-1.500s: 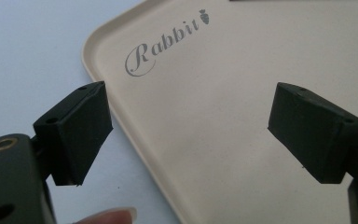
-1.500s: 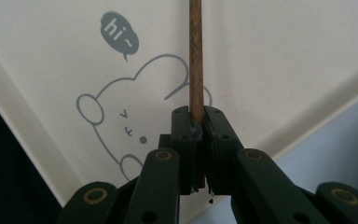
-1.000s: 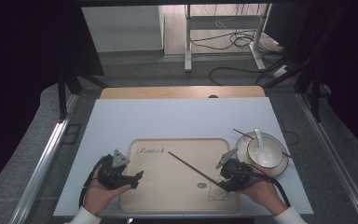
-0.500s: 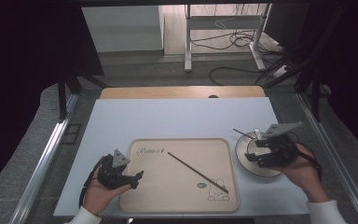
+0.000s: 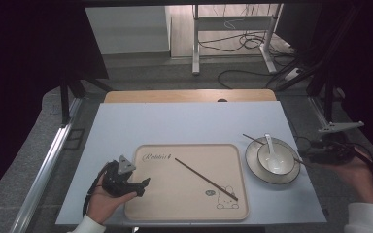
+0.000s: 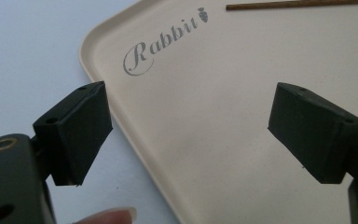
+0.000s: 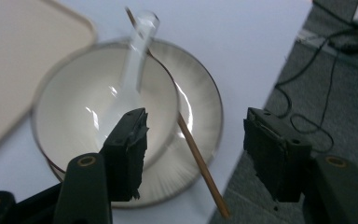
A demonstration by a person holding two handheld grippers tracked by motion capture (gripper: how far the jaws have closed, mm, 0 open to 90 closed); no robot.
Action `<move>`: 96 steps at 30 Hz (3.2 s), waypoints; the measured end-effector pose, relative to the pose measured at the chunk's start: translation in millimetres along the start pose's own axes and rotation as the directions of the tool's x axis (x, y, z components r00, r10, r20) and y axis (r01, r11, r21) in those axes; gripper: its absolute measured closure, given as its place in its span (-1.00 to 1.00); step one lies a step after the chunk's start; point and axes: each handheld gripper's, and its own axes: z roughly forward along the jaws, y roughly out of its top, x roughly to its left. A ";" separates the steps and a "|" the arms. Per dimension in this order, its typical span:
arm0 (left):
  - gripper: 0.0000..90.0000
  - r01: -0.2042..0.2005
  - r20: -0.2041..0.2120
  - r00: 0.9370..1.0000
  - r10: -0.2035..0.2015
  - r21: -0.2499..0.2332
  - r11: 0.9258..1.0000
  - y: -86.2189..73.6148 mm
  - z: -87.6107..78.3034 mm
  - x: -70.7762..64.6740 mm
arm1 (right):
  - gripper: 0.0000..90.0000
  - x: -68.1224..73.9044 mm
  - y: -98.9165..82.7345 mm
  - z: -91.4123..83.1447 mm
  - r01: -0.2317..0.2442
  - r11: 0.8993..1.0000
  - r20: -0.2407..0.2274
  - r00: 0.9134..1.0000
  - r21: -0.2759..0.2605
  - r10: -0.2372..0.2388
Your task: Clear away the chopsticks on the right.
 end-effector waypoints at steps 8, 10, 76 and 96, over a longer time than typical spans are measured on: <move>-0.70 0.002 -0.002 1.000 -0.002 -0.002 1.000 -0.1 0.0 1.2 | 0.00 -16.2 -18.4 17.7 0.033 0.989 0.015 0.999 0.144 -0.036; -0.70 0.002 -0.002 1.000 -0.002 -0.001 1.000 -0.2 0.4 1.3 | 0.07 -15.2 -19.7 24.2 0.055 0.982 0.007 0.998 0.183 -0.058; -0.70 0.000 -0.001 1.000 0.000 -0.008 1.000 -0.8 -2.2 2.0 | 0.85 184.2 46.1 88.0 0.318 0.910 -0.320 0.920 0.265 -0.228; -0.71 -0.003 -0.006 1.000 0.003 -0.006 1.000 -0.9 -2.8 3.0 | 0.39 202.8 40.9 97.7 0.402 0.875 -0.353 0.887 0.272 -0.298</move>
